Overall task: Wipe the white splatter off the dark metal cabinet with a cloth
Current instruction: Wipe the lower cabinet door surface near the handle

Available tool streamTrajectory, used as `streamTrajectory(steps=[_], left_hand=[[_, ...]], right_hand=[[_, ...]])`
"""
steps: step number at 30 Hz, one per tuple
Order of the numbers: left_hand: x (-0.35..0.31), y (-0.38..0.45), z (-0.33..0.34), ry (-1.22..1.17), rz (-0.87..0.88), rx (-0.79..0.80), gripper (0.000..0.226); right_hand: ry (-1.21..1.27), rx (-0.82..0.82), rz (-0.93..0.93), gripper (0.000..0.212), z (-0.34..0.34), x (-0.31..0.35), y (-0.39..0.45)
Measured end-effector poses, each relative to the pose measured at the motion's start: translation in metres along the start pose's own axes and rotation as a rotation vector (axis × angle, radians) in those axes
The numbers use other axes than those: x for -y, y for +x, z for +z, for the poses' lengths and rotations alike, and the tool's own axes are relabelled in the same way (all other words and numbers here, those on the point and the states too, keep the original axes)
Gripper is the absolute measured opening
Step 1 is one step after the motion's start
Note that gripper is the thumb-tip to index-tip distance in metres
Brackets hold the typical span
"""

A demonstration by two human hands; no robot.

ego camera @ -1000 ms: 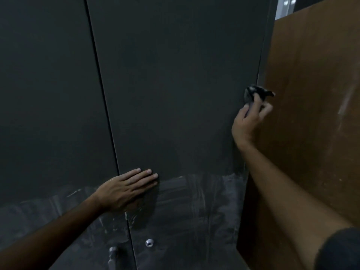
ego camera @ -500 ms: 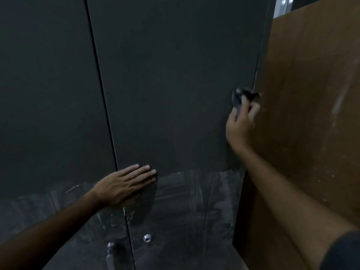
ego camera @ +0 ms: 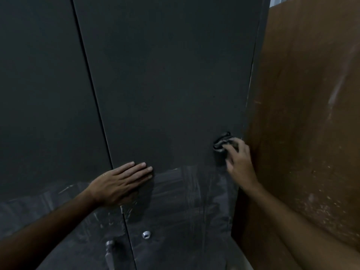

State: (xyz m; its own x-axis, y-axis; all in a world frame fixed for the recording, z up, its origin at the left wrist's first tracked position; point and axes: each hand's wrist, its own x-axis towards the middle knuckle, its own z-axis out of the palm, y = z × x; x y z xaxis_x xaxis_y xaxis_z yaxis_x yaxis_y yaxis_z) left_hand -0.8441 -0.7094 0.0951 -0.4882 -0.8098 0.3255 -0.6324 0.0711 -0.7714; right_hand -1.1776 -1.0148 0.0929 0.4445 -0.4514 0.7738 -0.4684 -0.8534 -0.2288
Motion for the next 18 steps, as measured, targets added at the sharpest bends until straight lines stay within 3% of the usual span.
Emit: streamTrajectory(steps=[2, 4, 6, 8, 10, 12, 16, 18], left_hand=[[0.000, 0.000, 0.000, -0.003, -0.005, 0.012, 0.064], [0.000, 0.001, 0.000, -0.011, -0.010, 0.017, 0.065], [-0.001, 0.000, 0.000, -0.021, -0.008, 0.022, 0.064], [0.000, 0.000, 0.001, -0.025, -0.007, 0.022, 0.064], [0.000, 0.000, 0.001, -0.030, -0.014, 0.021, 0.065], [-0.001, 0.000, 0.000, -0.034, -0.015, 0.022, 0.065], [0.000, 0.001, -0.002, -0.039, -0.016, 0.034, 0.065], [-0.001, 0.000, -0.002, -0.047, -0.014, 0.046, 0.065]], right_hand=[[0.020, -0.014, 0.100, 0.052, -0.006, -0.020, 0.002], [0.098, -0.165, 0.263, 0.046, -0.019, -0.024, 0.031], [0.188, -0.290, 0.295, 0.041, -0.027, -0.011, 0.051], [0.182, -0.209, 0.212, 0.042, -0.016, 0.001, 0.036], [0.097, -0.002, 0.147, 0.047, 0.006, -0.002, -0.009], [0.059, 0.098, 0.180, 0.048, 0.013, -0.019, -0.040], [0.194, -0.078, 0.527, 0.038, -0.007, -0.018, -0.001], [0.305, -0.214, 0.518, 0.037, -0.009, 0.001, 0.008]])
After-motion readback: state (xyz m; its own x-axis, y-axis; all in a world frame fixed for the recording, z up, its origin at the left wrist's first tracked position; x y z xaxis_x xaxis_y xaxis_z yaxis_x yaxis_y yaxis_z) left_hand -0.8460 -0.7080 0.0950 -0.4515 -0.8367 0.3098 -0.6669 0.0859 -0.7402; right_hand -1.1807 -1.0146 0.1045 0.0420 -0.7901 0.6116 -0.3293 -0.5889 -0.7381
